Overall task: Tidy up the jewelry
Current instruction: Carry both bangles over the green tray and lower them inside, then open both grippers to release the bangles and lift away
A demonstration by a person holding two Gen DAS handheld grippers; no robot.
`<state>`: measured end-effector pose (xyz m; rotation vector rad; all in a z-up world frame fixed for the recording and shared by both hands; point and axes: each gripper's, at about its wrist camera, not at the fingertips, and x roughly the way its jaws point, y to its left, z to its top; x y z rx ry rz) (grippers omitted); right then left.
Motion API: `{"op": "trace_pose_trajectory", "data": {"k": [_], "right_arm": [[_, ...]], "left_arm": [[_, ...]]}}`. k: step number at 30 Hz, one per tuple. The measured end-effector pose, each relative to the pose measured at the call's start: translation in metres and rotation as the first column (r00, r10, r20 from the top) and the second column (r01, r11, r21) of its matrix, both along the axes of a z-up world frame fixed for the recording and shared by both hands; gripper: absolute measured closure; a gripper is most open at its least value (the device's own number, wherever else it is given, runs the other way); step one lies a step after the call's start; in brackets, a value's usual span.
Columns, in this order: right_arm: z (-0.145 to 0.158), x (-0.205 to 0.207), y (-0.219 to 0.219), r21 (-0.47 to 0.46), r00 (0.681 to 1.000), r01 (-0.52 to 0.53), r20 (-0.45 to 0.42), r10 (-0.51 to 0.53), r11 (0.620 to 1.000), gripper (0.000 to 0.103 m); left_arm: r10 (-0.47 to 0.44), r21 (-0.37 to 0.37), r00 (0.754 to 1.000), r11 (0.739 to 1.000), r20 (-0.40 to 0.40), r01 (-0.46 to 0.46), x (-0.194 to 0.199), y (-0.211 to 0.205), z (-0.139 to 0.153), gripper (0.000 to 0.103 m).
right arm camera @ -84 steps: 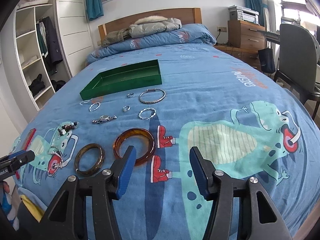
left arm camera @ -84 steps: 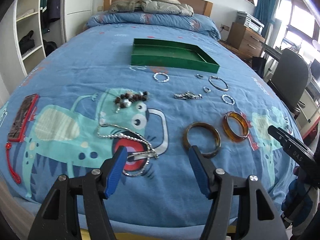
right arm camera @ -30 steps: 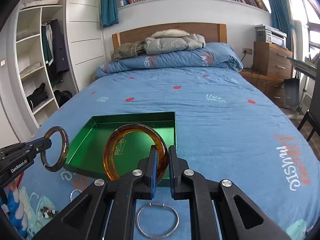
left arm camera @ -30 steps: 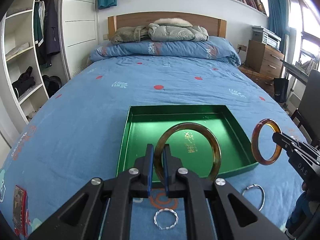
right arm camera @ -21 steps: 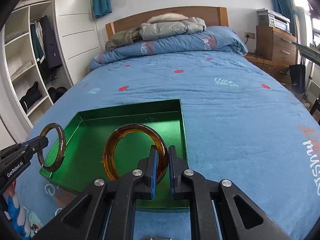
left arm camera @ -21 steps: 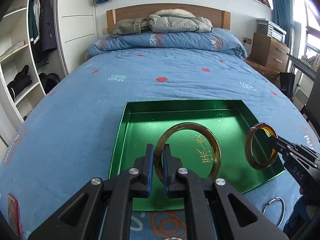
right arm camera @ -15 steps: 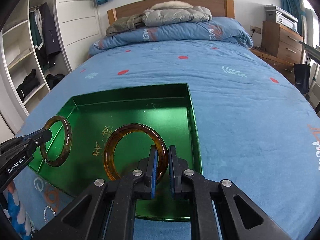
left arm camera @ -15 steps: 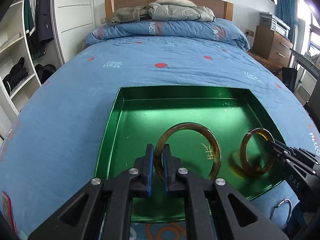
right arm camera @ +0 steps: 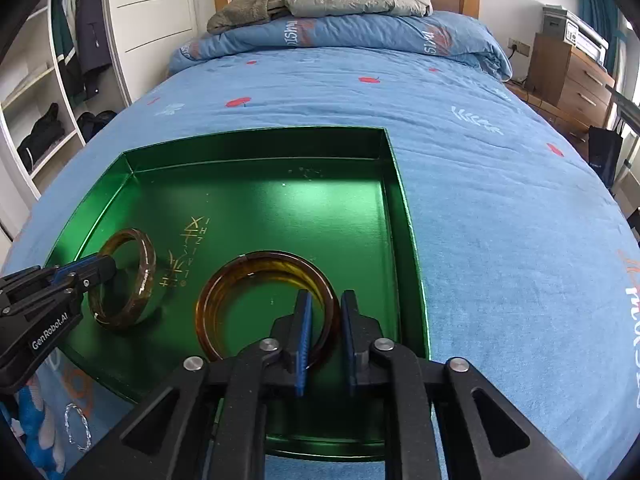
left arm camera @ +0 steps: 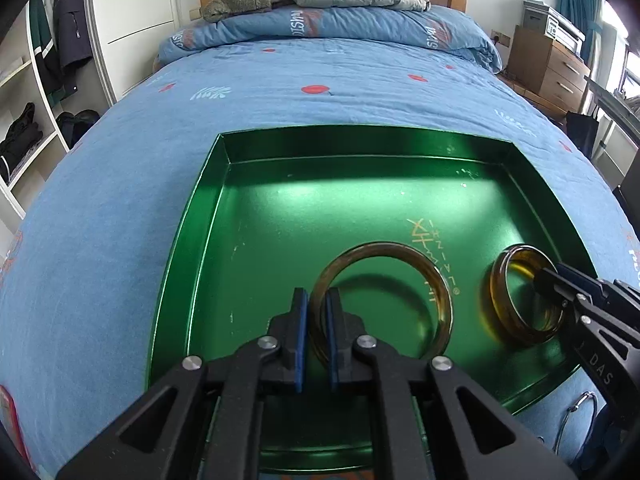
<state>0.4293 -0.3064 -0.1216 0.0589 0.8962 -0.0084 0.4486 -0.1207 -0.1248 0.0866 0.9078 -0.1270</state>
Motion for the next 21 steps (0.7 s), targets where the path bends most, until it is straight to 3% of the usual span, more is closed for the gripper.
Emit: {"op": "trace_pose_trajectory", "data": {"k": [3, 10, 21], "right_arm": [[0.007, -0.007, 0.003, 0.004, 0.999, -0.009, 0.031, 0.009, 1.000, 0.052], [0.043, -0.050, 0.017, -0.053, 0.991, -0.014, 0.133, 0.020, 0.999, 0.048], [0.093, -0.163, 0.045, -0.166, 0.973, 0.026, 0.229, 0.013, 0.986, 0.040]], "left_arm": [[-0.003, -0.032, 1.000, 0.999, 0.004, 0.003, -0.002, 0.004, 0.003, 0.093], [0.001, -0.060, 0.998, 0.998, 0.057, 0.002, -0.028, 0.023, 0.033, 0.087], [-0.002, -0.097, 0.992, 0.995, 0.124, 0.014, -0.118, 0.047, 0.078, 0.085]]}}
